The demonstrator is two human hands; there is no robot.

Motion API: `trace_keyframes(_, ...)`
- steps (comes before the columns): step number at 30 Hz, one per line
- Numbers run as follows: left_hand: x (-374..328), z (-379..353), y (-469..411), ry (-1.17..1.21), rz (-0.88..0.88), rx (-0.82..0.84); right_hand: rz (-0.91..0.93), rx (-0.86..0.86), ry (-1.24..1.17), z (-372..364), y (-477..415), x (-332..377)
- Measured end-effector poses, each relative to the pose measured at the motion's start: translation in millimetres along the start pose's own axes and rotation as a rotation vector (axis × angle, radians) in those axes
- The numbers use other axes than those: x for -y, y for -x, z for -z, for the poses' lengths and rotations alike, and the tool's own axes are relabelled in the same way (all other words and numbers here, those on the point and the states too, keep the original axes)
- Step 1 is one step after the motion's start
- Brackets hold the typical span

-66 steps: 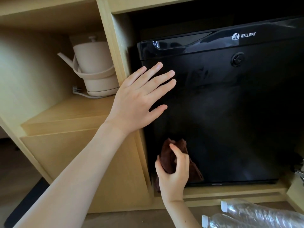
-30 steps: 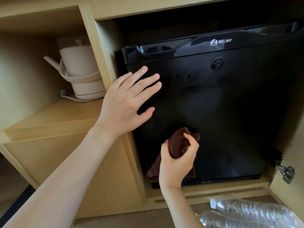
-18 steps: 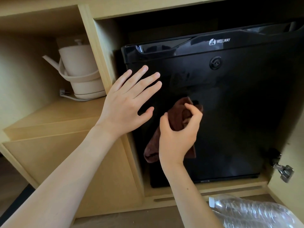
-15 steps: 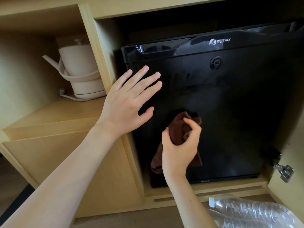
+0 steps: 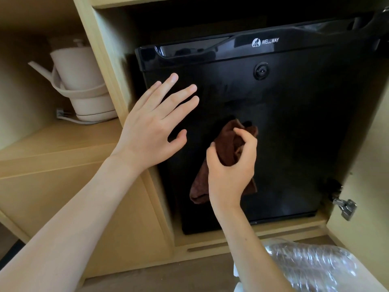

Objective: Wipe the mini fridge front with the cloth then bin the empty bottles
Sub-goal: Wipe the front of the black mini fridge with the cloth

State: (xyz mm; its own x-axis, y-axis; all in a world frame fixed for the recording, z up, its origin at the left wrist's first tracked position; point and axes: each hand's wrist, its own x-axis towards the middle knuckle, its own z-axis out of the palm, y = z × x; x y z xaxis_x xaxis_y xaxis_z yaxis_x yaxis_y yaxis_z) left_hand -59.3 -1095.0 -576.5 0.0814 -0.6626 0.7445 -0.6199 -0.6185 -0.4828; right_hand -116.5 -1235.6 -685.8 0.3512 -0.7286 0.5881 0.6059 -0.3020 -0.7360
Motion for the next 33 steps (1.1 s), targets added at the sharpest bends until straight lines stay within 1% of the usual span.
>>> trace_keyframes(3, -1, 0, -1, 0.012, -0.017, 0.001, -0.066, -0.029, 0.056, 27, 28, -36)
trace_keyframes(6, -2, 2, 1, 0.029, -0.040, 0.025, -0.250, -0.169, 0.060, 49, 52, -57)
trace_keyframes(8, -3, 3, 0, 0.036, -0.041, 0.036, -0.309, -0.237, 0.065, 49, 54, -56)
trace_keyframes(10, -5, 2, -1, 0.040, -0.047, 0.039, -0.309, -0.243, 0.042, 41, 44, -49)
trace_keyframes(12, -7, -1, -2, 0.042, -0.066, 0.044, -0.268, -0.223, -0.020, 31, 25, -34)
trace_keyframes(16, -8, -8, -1, 0.033, -0.090, 0.047, -0.072, -0.125, -0.028, 20, -5, -17)
trace_keyframes(17, -7, -9, -1, 0.037, -0.089, 0.043, -0.056, -0.102, -0.019, 23, -5, -20)
trace_keyframes(19, -7, -10, 0, 0.040, -0.087, 0.039, -0.091, -0.092, 0.002, 34, 5, -34)
trace_keyframes(23, -11, -8, 0, 0.045, -0.082, 0.058, -0.302, -0.282, -0.003, 55, 31, -57)
trace_keyframes(25, -11, -5, -1, 0.052, -0.080, 0.064, -0.354, -0.326, -0.010, 49, 31, -51)
trace_keyframes(27, -13, -6, -2, 0.059, -0.069, 0.056, -0.336, -0.320, -0.058, 37, 23, -36)
trace_keyframes(28, -15, -8, -2, 0.061, -0.064, 0.051, -0.302, -0.290, -0.081, 31, 15, -27)
trace_keyframes(30, -14, -10, -1, 0.066, -0.062, 0.040, -0.176, -0.199, -0.065, 23, -7, -8)
trace_keyframes(33, -12, -11, 0, 0.063, -0.061, 0.020, 0.009, -0.109, 0.040, 20, -42, 8)
